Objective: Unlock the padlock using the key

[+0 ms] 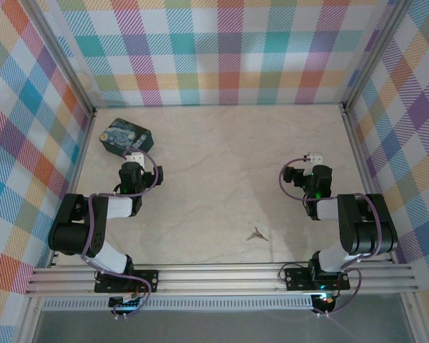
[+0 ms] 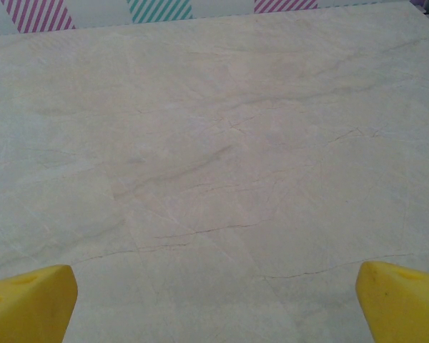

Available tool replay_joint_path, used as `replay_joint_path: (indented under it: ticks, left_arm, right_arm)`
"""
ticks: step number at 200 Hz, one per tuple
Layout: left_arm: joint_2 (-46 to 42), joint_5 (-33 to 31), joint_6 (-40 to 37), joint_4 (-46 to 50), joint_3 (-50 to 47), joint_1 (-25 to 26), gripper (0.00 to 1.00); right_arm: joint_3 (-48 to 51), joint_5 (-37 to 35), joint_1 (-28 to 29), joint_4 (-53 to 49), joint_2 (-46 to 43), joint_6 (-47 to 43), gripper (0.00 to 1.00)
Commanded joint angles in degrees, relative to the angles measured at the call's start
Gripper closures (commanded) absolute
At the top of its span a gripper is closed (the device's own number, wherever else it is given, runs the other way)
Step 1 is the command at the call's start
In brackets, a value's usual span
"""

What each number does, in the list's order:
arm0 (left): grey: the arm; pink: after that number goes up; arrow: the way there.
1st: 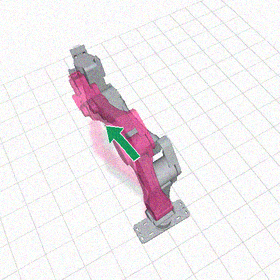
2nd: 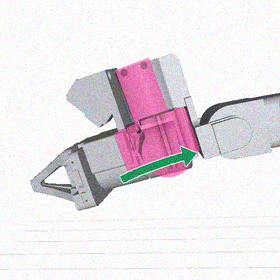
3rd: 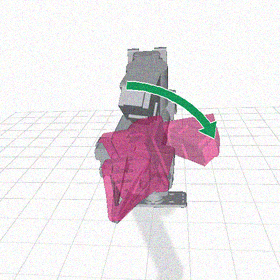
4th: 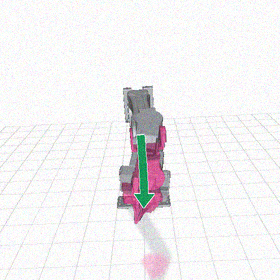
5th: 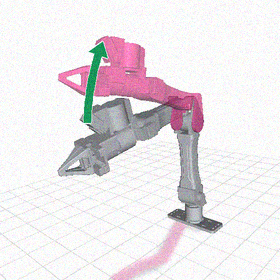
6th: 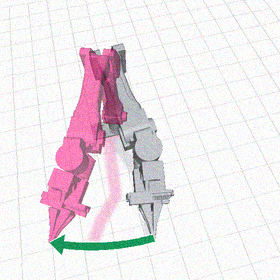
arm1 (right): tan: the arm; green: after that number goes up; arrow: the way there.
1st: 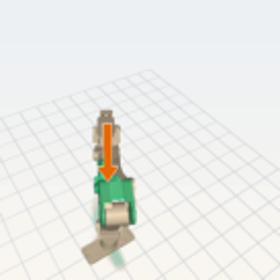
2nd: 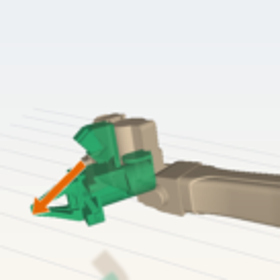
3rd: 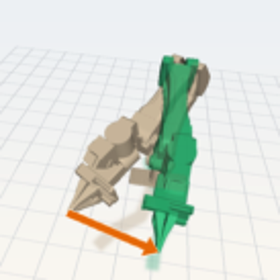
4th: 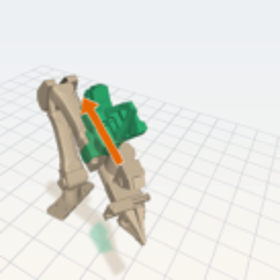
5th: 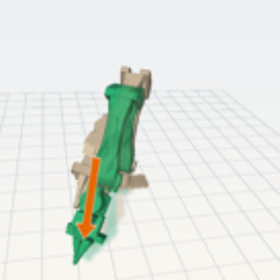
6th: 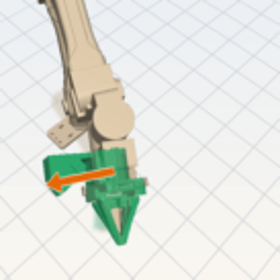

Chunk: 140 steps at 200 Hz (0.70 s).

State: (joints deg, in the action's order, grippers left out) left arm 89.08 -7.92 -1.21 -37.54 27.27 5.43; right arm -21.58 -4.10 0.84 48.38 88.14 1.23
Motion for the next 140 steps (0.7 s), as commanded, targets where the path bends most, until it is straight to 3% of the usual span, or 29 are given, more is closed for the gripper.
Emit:
replay_joint_path:
  ticks: [1,114,140]
  left_arm:
    - [-0.88,0.98,-0.91,0.12,1.24,-0.44,0.0]
    - [-0.79,4.35,-0.48,4.18,3.63,-1.93,0.0]
    - [-4.63,3.05,-0.05,9.8,5.34,-1.96,0.0]
  right_arm:
    - [-1.18,-0.3,0.28,0.49,-0.34,0.74,0.0]
    - [-1.21,-0.06,0.29,0.46,-0.49,0.52,0.0]
    - [-4.77,-1.82,0.3,-9.67,-4.65,1.11,0.0]
